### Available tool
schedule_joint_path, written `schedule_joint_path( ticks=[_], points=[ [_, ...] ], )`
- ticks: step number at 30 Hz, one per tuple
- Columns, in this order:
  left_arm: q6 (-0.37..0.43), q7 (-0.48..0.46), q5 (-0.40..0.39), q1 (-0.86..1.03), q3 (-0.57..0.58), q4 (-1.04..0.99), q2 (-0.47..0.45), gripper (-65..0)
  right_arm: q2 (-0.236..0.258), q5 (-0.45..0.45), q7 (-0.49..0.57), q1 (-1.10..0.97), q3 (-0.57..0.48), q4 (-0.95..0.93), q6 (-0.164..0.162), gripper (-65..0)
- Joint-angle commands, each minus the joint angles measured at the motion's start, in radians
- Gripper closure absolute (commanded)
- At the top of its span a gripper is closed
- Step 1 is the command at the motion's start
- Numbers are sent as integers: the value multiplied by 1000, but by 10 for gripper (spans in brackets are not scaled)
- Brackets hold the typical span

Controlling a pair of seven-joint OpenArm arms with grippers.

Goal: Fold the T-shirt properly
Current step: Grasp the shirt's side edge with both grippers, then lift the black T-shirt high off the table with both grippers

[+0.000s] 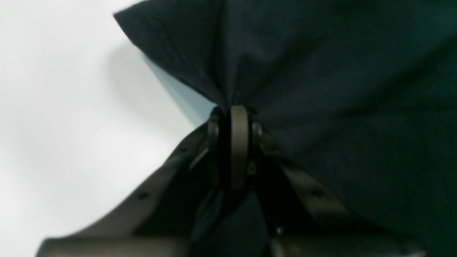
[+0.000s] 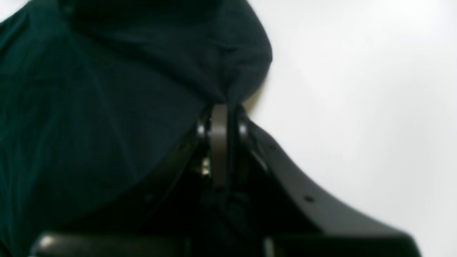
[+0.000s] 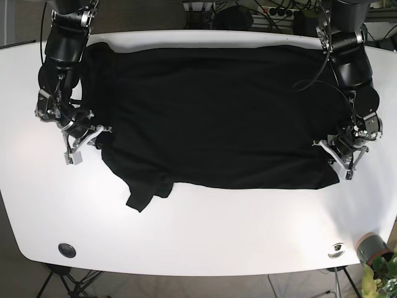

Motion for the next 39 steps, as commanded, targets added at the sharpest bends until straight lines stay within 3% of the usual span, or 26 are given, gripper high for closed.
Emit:
schedule_joint_path(
  ticks=[1,11,21,30,39],
  points=[
    [-3,23,-15,-25,-4,113,14,0,19,17,13,32,0,17,4,-21],
    [2,195,-15,-11,16,446,85,0,51,-83,-6,172,-75,22,4,-21],
    [2,315,-15,-127,16,592,86,0,94,-149,-70,354,-73,22,13,-21],
    [91,333,-21,-289,16,611,86,0,144,-152,-159,589,-76,17,13,-21],
    [94,359,-17,-514,16,611,78,0,152,-152,-291,887,-79,19,13,-21]
  ],
)
